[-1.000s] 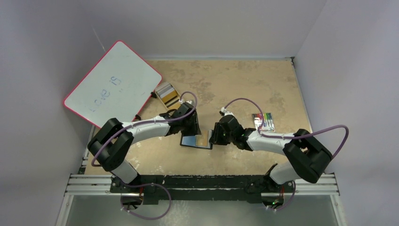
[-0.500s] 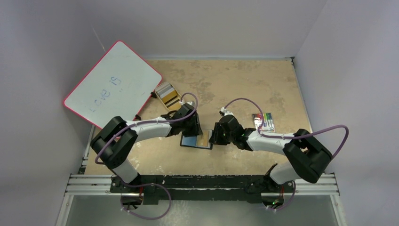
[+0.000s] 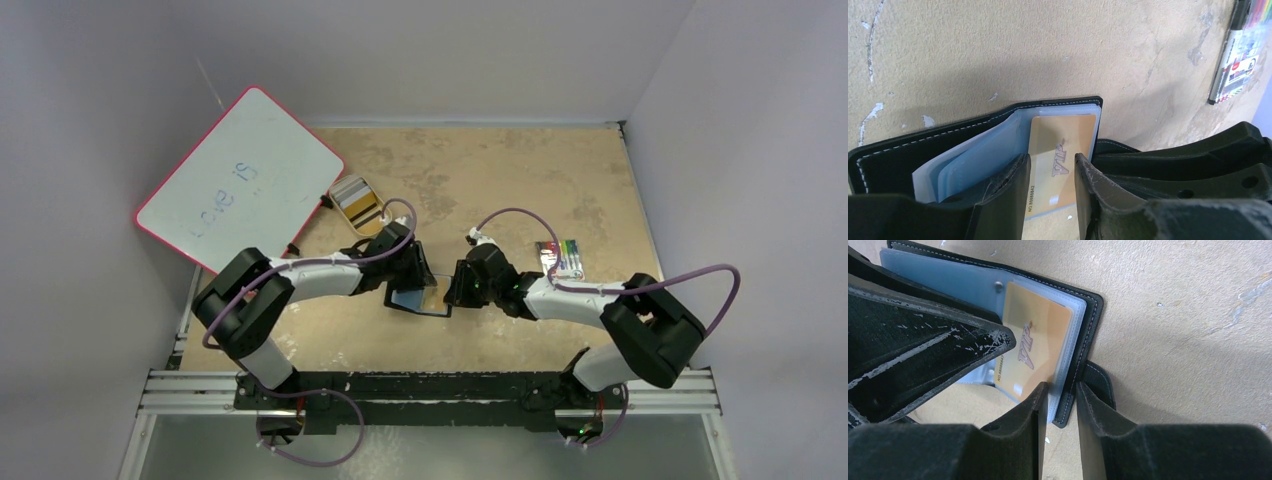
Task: Put the credit cards into the card holder
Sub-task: Insert the credit card into the card holder.
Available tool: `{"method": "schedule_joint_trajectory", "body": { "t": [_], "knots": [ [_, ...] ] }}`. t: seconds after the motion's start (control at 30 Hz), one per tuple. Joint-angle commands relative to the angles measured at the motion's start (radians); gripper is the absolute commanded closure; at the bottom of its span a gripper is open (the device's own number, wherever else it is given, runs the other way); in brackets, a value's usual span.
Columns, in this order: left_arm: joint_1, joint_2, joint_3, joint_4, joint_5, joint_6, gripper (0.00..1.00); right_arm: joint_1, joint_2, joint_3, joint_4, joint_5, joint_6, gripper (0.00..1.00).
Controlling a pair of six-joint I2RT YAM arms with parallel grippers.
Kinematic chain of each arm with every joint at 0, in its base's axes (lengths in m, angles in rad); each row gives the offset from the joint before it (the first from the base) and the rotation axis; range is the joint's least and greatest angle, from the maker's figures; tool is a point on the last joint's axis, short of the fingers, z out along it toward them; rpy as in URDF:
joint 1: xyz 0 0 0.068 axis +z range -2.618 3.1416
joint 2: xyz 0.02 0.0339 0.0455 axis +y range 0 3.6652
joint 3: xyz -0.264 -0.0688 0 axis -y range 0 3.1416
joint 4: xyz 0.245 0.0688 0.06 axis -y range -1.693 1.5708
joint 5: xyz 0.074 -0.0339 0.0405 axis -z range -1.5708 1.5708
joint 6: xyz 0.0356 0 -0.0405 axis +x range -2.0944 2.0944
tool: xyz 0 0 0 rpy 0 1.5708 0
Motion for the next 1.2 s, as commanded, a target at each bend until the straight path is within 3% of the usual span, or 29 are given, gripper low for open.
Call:
{"method": "schedule_joint_trajectory", "body": {
  "t": [0.0,0.13,0.3,0.6,0.9,1.03,1.17],
  "knots": [
    [-0.016,-0.035,-0.032,0.130,0.091,-0.068,0.63,0.006,0.025,0.007,0.045,0.001,-0.009,0.70],
    [-0.015,-0.060,-0.048,0.181,0.108,-0.091,0.63,0.006,0.016,0.016,0.036,0.005,-0.019,0.70],
    [-0.016,-0.112,-0.013,0.102,0.084,-0.034,0.63,0.006,-0.039,0.025,-0.001,0.014,-0.024,0.67],
    [0.014,-0.183,0.151,-0.245,-0.088,0.196,0.61,0.005,-0.208,0.058,-0.072,0.026,-0.031,0.53],
    [0.202,-0.120,0.413,-0.545,-0.331,0.638,0.59,0.006,-0.373,0.127,-0.164,0.057,-0.079,0.29],
    [0.254,-0.056,0.491,-0.593,-0.422,0.822,0.58,0.006,-0.423,0.160,-0.185,0.086,-0.112,0.26],
    [0.314,0.016,0.565,-0.603,-0.398,0.968,0.55,0.006,-0.428,0.187,-0.212,0.098,-0.133,0.25]
  ]
}}
